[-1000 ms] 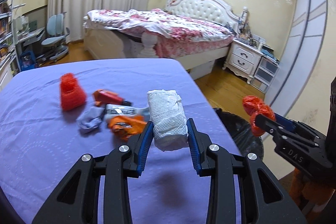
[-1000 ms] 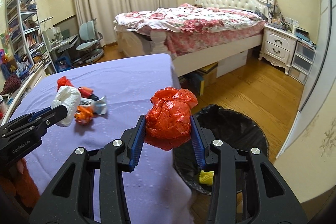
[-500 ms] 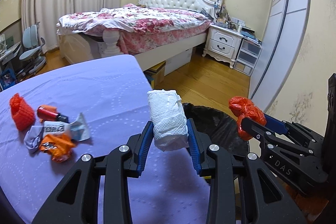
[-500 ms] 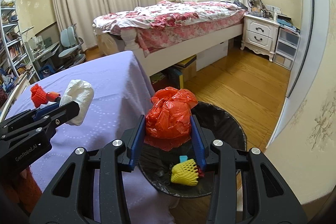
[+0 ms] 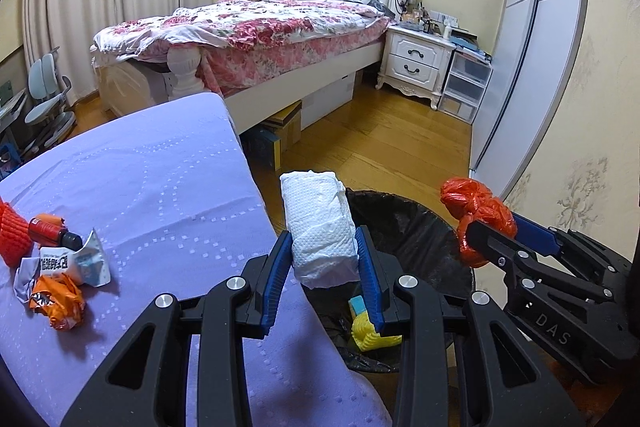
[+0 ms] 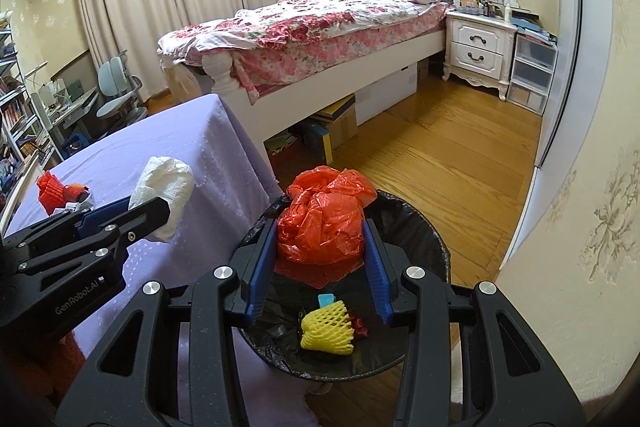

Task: Collect trash
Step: 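Carry the tissue roll and orange bag over the black bin and open both grippers, then move both open grippers back over the trash on the table, then grasp the orange snack wrapper with the left gripper, then grasp the white toothpaste tube with the right gripper while the left gripper holds the wrapper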

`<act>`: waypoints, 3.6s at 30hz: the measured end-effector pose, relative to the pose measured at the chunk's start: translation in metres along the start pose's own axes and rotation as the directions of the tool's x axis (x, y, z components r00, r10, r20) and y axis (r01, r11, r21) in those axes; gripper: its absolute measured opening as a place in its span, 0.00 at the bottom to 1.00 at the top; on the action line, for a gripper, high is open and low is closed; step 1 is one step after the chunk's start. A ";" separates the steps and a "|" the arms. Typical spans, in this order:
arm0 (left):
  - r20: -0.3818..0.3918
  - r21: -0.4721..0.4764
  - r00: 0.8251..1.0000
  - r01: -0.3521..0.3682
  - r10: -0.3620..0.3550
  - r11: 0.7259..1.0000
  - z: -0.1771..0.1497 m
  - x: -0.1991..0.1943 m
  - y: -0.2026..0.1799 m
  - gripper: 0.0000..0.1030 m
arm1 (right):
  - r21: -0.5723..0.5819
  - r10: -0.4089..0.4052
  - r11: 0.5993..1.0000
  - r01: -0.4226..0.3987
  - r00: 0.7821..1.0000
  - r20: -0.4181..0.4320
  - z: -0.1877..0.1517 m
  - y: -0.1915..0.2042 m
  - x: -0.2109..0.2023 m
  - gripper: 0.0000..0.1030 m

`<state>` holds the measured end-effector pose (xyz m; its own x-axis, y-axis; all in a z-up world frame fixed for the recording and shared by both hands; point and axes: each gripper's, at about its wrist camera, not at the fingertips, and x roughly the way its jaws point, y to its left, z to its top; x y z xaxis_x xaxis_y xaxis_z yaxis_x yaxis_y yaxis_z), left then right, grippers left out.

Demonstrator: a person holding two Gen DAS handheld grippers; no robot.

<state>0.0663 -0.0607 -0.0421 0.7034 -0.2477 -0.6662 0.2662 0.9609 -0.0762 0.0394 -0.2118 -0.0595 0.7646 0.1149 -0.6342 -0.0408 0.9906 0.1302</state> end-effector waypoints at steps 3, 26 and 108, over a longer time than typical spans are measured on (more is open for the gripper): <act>-0.007 0.006 1.000 0.003 -0.003 1.000 0.003 0.005 -0.003 0.34 | 0.007 -0.004 1.000 0.004 1.000 -0.001 0.000 -0.004 0.002 0.40; 0.030 -0.047 0.994 -0.103 0.105 0.994 -0.006 -0.019 0.027 0.74 | 0.053 -0.015 0.999 0.014 1.000 0.005 0.003 -0.003 0.005 0.56; -0.119 -0.396 0.905 -0.420 0.408 0.816 -0.097 -0.111 0.278 0.58 | -0.270 0.202 0.923 -0.274 0.943 -0.265 -0.007 0.240 0.069 0.64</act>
<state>-0.0020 0.2461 -0.0614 0.6666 0.1827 -0.7226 -0.3394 0.9376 -0.0760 0.0778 0.0340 -0.0774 0.5421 0.3280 -0.7737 -0.4206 0.9030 0.0881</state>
